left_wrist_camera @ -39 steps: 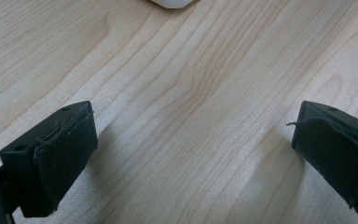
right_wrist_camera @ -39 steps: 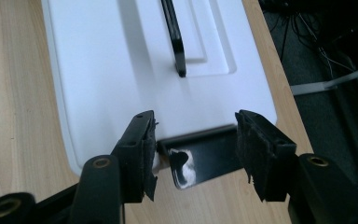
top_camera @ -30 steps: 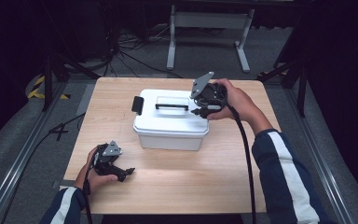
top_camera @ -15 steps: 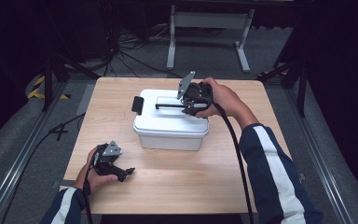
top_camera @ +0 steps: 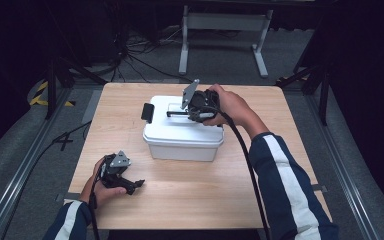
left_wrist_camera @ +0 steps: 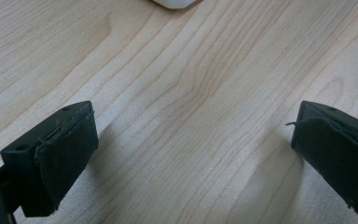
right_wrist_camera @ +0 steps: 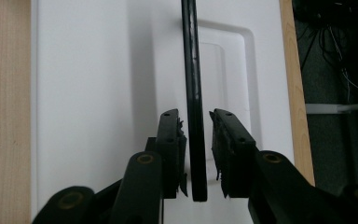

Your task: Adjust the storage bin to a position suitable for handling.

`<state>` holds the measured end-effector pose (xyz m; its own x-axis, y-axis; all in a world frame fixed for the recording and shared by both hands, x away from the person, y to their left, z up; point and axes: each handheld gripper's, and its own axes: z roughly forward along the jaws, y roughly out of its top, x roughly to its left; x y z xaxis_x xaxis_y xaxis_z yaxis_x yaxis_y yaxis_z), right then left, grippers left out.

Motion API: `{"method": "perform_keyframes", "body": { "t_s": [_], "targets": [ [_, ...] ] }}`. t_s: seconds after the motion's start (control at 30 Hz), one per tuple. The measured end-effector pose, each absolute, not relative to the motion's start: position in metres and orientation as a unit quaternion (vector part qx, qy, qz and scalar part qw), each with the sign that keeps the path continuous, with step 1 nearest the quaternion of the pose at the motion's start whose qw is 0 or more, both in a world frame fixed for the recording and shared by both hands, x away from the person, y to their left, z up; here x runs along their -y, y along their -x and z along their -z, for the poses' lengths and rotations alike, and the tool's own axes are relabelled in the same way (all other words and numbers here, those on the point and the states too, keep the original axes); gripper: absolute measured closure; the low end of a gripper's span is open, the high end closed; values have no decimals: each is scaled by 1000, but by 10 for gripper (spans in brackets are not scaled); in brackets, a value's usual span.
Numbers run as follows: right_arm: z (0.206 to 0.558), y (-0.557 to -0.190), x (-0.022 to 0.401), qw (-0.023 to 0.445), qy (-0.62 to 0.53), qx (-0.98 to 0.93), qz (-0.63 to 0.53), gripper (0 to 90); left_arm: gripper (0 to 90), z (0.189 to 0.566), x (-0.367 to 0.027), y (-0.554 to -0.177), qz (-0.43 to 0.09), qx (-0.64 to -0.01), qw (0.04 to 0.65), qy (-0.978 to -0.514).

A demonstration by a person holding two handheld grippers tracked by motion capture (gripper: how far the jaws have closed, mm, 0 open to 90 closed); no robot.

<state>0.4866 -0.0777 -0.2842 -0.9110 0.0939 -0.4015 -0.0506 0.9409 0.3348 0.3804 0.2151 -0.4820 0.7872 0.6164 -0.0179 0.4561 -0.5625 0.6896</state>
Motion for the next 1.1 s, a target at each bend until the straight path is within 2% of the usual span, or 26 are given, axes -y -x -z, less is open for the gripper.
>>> {"method": "perform_keyframes", "body": {
  "t_s": [0.17, 0.67, 1.1],
  "targets": [
    [285, -485, 72, 220, 0, -960, -173, 837, 9, 482, -215, -380, -113, -306, 353, -877],
    [281, -484, 71, 234, 12, -956, -176, 845, 14, 482, -216, -381, -112, -305, 353, -877],
    [263, -479, 78, 249, 9, -950, -187, 846, 14, 482, -215, -381, -117, -305, 354, -877]
  ]
}}
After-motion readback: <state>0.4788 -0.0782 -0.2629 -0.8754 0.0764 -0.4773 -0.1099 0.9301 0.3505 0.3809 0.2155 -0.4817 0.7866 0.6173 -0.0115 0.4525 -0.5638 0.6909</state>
